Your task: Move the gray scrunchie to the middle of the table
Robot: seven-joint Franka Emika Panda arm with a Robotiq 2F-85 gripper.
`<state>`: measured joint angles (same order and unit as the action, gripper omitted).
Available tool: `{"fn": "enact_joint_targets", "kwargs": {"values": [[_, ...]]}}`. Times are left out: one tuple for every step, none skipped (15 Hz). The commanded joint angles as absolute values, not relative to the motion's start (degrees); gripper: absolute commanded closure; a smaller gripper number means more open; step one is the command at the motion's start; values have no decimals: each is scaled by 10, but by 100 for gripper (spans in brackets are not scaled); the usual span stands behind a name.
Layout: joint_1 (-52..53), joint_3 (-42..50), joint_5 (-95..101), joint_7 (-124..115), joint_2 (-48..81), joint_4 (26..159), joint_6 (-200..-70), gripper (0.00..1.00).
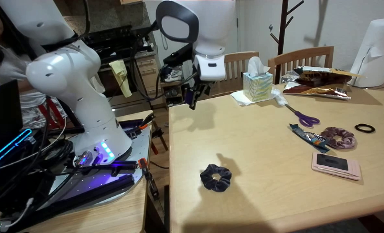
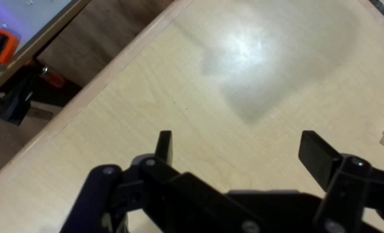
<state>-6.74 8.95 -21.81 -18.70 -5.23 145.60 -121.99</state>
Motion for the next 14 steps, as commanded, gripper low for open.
{"fn": "enact_joint_targets", "kwargs": {"values": [[-73, 95, -332, -168, -67, 1507, -1256, 0], [-71, 95, -360, -148, -67, 1517, -1280, 0], [-70, 94, -368, -134, -63, 1522, -1293, 0], [-72, 92, -350, -129, -58, 1526, -1297, 0], [-73, 93, -352, -128, -56, 1528, -1293, 0], [-74, 93, -346, -140, -53, 1531, -1286, 0], [-73, 92, -337, -134, -55, 1534, -1282, 0], [-72, 90, -323, -125, -54, 1534, -1272, 0], [-71, 88, -301, -130, -52, 1533, -1269, 0], [-71, 86, -273, -134, -48, 1530, -1260, 0], [-72, 84, -234, -147, -44, 1528, -1251, 0], [-74, 84, -205, -158, -44, 1527, -1237, 0], [-77, 79, -160, -229, -43, 1531, -1243, 0], [-79, 79, -134, -262, -47, 1533, -1240, 0]]}}
